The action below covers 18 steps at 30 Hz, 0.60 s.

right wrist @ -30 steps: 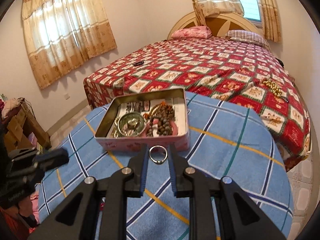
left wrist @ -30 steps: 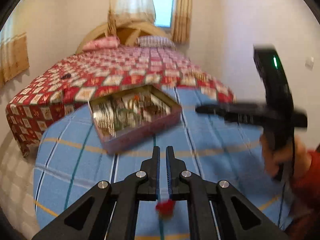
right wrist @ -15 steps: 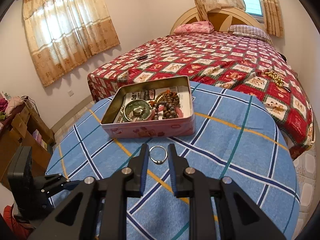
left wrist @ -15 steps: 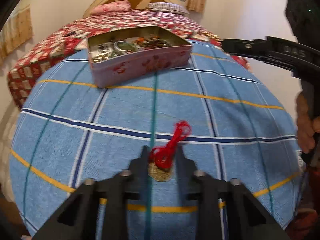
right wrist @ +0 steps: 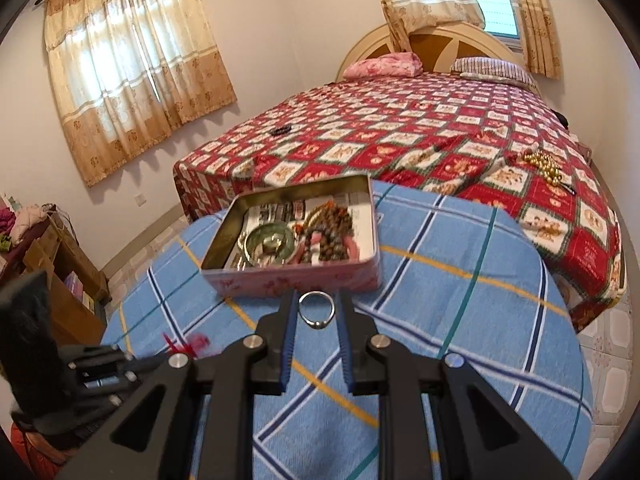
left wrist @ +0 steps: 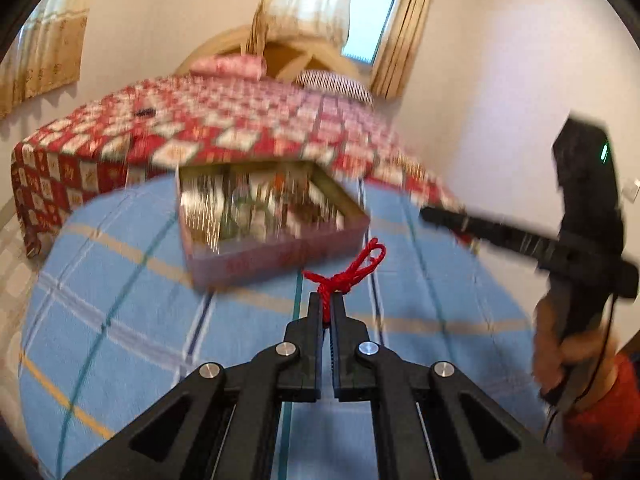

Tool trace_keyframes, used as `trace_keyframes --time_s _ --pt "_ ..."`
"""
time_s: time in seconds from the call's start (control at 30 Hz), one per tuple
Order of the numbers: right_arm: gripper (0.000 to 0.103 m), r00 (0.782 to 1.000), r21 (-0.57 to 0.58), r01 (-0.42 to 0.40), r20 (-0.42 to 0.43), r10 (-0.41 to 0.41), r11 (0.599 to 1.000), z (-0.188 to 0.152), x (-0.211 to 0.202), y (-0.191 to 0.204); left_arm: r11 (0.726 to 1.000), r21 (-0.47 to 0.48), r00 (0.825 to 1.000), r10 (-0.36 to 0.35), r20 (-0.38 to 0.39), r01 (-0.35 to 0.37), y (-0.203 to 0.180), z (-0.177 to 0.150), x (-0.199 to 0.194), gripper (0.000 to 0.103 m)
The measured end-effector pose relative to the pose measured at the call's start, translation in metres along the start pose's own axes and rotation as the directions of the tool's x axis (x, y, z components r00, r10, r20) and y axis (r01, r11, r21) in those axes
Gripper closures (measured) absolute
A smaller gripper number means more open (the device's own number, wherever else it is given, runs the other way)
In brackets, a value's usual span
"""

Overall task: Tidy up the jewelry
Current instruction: 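Carry the charm and silver ring into the pink tin and open both grippers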

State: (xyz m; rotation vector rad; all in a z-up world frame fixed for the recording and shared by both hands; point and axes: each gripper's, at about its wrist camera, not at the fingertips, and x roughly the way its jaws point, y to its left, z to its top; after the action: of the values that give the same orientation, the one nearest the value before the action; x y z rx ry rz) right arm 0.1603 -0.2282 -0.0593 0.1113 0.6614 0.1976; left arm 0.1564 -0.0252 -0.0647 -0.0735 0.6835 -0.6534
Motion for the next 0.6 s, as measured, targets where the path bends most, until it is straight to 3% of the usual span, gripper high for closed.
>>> trace_keyframes --time_s 0.27,0.6 --pt "0.081 1.0 0.013 0.002 0.031 -0.003 1.0 0.029 0.04 -0.005 0.999 -0.045 0.992 0.035 0.122 -0.029 0.023 0.049 0.039 0.101" --pt "0.081 0.998 -0.028 0.06 0.007 -0.06 0.998 0.036 0.099 -0.011 0.99 -0.101 0.99 0.107 0.091 -0.097 0.048 0.074 0.108 0.101"
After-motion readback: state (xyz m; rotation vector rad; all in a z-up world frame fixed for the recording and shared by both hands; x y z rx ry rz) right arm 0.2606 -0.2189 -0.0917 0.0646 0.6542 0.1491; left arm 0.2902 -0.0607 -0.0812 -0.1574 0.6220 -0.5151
